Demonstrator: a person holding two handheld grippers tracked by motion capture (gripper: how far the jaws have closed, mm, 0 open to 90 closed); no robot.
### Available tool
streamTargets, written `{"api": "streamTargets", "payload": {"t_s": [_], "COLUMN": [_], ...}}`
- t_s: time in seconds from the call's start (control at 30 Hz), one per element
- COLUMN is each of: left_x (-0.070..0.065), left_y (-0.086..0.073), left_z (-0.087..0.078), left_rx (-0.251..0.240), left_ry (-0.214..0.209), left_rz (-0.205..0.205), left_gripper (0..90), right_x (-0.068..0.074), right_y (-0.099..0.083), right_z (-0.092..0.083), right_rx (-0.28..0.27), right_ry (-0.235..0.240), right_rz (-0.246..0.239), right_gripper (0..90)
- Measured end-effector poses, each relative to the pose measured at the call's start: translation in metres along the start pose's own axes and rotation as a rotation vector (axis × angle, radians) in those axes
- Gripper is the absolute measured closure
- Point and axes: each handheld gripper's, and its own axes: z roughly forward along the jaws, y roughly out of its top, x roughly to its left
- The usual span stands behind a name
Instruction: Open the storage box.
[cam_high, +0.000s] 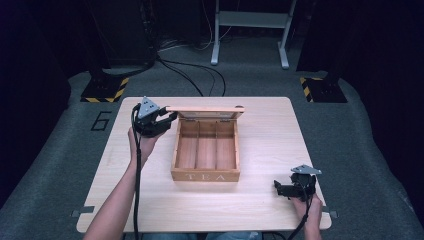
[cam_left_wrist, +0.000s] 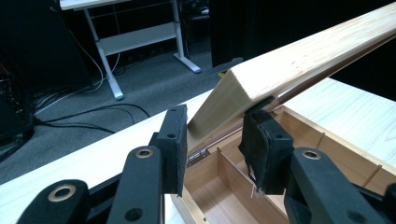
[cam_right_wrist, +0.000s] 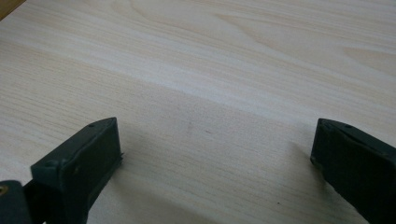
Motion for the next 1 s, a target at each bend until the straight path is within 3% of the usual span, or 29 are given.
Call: {"api": "streamTargets", "payload": {"t_s": [1.0], "left_x": [-0.007], "left_y": [-0.011], "left_z": [-0.007], "left_rx": [0.002], "left_ry": [-0.002], "left_rz": [0.02], "left_gripper": [60.4], "right_x": [0.0], "right_y": [0.0], "right_z": [0.0], "right_rx": [0.0], "right_ry": [0.0], "right_rz": [0.001], "right_gripper": [1.1]}}
